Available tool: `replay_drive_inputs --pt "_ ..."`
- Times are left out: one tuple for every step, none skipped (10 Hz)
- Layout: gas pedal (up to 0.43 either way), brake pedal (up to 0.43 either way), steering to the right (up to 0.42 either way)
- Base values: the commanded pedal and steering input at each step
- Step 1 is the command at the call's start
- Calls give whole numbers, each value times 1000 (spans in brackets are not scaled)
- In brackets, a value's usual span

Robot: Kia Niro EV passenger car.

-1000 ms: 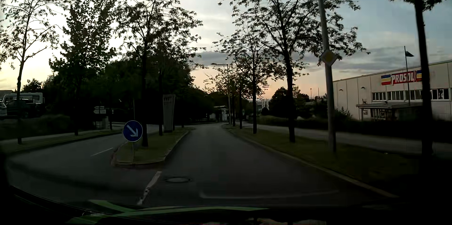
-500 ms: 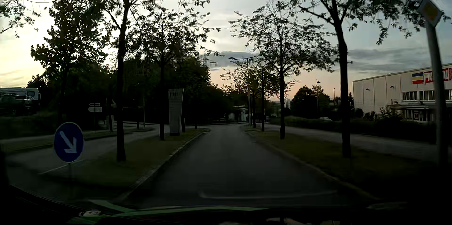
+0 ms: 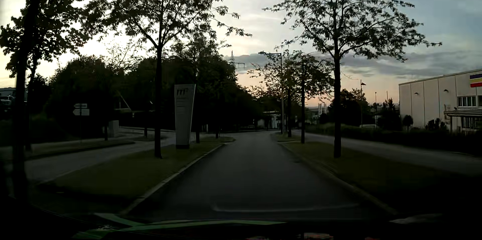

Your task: Follow the waypoints while adhering to traffic rules and regulations

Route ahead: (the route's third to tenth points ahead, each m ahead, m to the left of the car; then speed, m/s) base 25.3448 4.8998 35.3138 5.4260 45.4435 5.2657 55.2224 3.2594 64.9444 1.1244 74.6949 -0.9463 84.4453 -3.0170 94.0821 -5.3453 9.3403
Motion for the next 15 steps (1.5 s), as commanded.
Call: replay_drive_inputs --pt "110 0 -25" --pt "110 0 -24" --pt "110 0 -20" --pt "110 0 -15" --pt "98 0 -11" --pt "98 0 -10" --pt "98 0 -10" --pt "98 0 -9" --pt "98 0 -8" --pt "98 0 -2" --pt "98 0 2" --pt "79 0 3" --pt "79 0 4" --pt "79 0 5" --pt "67 0 6"
